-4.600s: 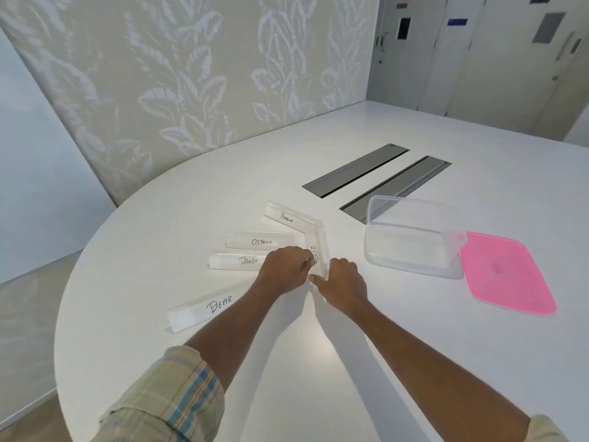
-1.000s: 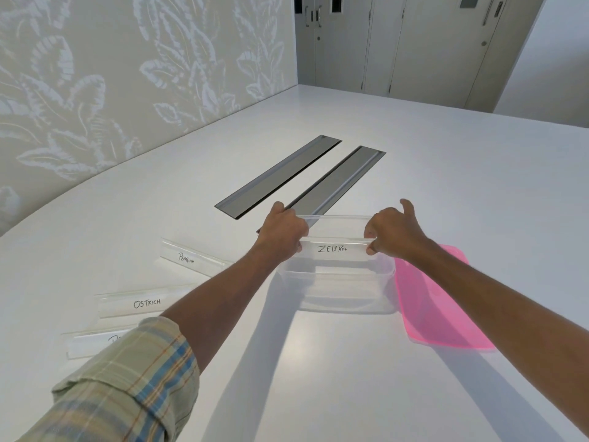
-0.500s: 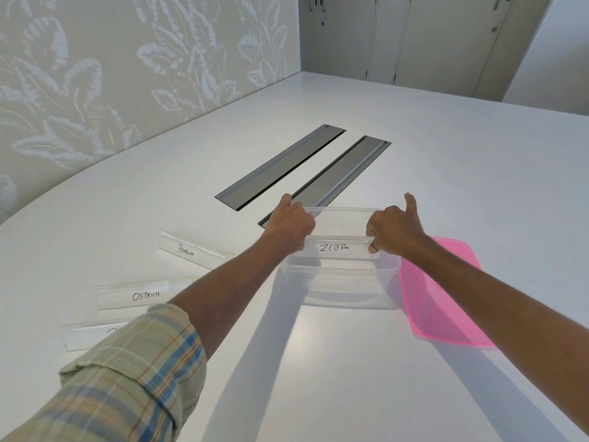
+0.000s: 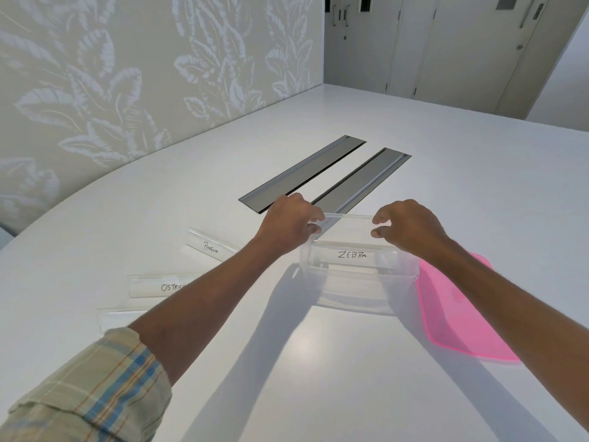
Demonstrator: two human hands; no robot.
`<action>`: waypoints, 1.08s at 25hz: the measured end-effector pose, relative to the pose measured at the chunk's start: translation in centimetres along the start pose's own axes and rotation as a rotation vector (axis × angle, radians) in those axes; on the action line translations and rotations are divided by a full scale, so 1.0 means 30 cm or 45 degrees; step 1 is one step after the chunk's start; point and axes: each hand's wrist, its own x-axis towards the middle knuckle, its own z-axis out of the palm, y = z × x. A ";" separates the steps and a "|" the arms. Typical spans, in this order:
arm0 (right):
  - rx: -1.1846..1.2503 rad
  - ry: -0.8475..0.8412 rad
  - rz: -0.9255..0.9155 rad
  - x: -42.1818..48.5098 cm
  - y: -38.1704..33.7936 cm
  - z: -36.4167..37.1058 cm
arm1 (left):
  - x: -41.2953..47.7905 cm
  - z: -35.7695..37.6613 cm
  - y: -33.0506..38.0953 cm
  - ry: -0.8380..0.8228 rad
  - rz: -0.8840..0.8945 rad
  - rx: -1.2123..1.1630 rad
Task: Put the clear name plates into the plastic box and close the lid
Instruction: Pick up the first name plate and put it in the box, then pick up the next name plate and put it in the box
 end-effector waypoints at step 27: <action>0.507 -0.569 -0.813 -0.454 -1.206 0.420 | -1.416 -0.393 -0.518 -0.179 -1.124 -0.273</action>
